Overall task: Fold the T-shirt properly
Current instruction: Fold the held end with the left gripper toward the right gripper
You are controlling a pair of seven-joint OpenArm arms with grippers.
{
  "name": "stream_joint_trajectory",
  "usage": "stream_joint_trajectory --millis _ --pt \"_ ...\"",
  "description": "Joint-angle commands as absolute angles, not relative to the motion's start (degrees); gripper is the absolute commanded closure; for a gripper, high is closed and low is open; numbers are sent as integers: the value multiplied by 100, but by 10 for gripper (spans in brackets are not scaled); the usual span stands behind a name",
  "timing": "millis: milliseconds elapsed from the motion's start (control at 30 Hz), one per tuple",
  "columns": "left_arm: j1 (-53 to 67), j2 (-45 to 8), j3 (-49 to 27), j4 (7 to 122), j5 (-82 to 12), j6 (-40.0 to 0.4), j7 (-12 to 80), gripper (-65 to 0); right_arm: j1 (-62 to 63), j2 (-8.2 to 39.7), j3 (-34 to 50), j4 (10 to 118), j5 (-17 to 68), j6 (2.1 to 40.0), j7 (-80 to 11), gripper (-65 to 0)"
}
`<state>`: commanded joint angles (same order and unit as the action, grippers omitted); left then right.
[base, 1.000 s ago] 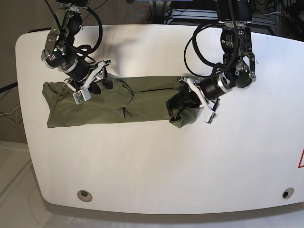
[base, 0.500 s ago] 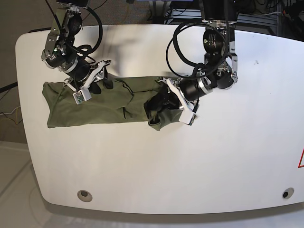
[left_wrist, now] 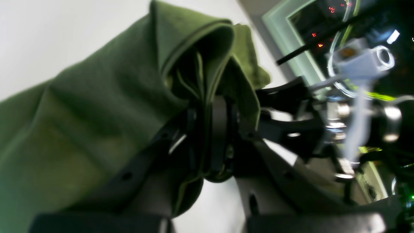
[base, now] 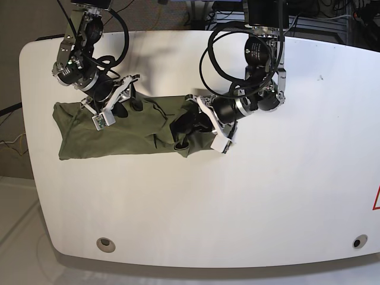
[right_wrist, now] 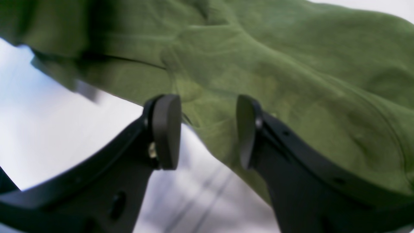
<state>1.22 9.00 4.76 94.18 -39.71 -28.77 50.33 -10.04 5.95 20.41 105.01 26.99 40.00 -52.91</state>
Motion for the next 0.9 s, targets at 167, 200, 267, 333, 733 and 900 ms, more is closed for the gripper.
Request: stream_joint_trajectory --millis 167,200,267,333,733,900 --pt "87 900 684 9384 -3918 -2791 4981 0 -1011 592 2046 10502 2714 4000 -5287 -268" --pt "77 900 751 9391 -3934 -2764 4946 0 -1015 591 2051 10505 2723 4000 -5286 -270" --pt "62 900 806 9364 -3919 -2743 4919 0 -1015 591 2054 10501 2723 4000 -5284 -270" --pt "55 900 848 9344 -3920 -2736 4897 0 -1021 588 2049 10505 2725 4000 -5284 -269" --pt "-17 900 1027 9228 -3993 -2748 4736 0 -1025 580 2049 10492 2709 4000 -5284 -271" --pt "-15 900 998 9261 -4033 -2749 4652 -7 -1034 578 2052 10500 2708 4000 -5285 -272"
